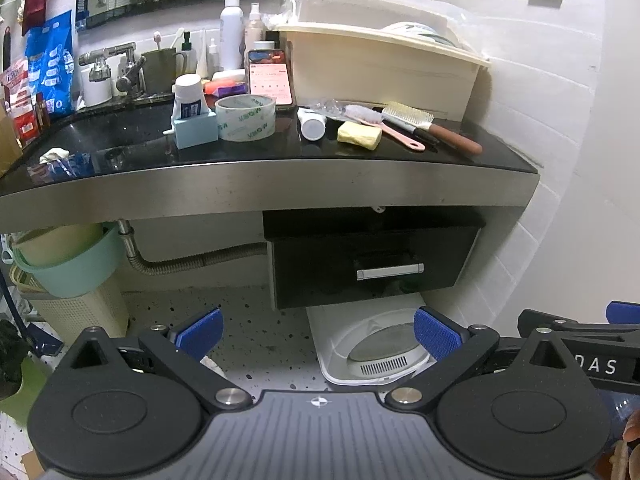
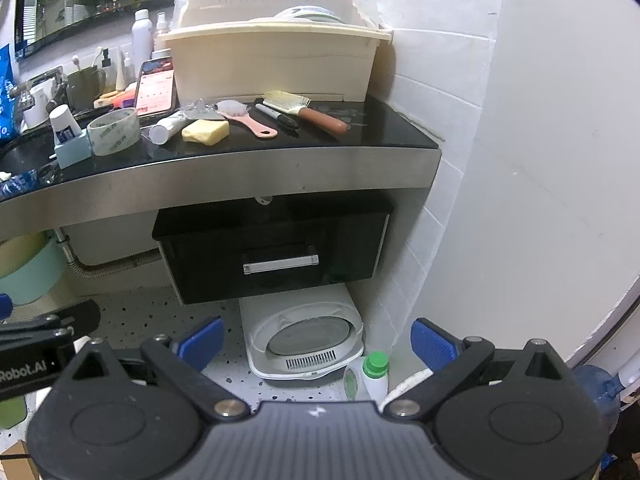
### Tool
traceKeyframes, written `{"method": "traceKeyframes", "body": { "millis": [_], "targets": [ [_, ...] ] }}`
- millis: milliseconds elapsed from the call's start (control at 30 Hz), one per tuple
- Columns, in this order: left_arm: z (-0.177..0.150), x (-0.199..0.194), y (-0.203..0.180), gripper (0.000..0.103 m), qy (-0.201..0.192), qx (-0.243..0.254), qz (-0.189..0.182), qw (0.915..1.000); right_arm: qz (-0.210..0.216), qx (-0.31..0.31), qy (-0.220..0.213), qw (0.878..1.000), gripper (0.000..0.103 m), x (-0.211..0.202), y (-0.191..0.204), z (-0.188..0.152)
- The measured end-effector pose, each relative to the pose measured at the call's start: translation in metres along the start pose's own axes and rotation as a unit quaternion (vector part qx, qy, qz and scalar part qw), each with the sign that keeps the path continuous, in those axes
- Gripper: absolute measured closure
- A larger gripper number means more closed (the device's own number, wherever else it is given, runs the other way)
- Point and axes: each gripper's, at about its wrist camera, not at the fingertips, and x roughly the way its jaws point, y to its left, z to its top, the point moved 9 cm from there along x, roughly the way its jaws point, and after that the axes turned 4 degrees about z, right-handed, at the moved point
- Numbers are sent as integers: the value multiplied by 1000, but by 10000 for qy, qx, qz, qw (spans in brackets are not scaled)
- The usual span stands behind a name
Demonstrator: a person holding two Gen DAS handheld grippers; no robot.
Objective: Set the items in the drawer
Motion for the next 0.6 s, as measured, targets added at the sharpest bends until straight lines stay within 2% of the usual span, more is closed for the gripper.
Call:
{"method": "traceKeyframes", "body": {
  "millis": [333,500,600],
  "targets": [
    [-7,18,5,0,39,31,82,10000,36,-14,-113,9999,3,12,-3,-8],
    [-12,27,3,0,40,18,-7,10000,-141,48,-126,9998,3,27,-9,-14],
    [-15,36,4,0,9,85,76,9999,-248,86,-134,9996,3,37,-13,-18]
  ]
}}
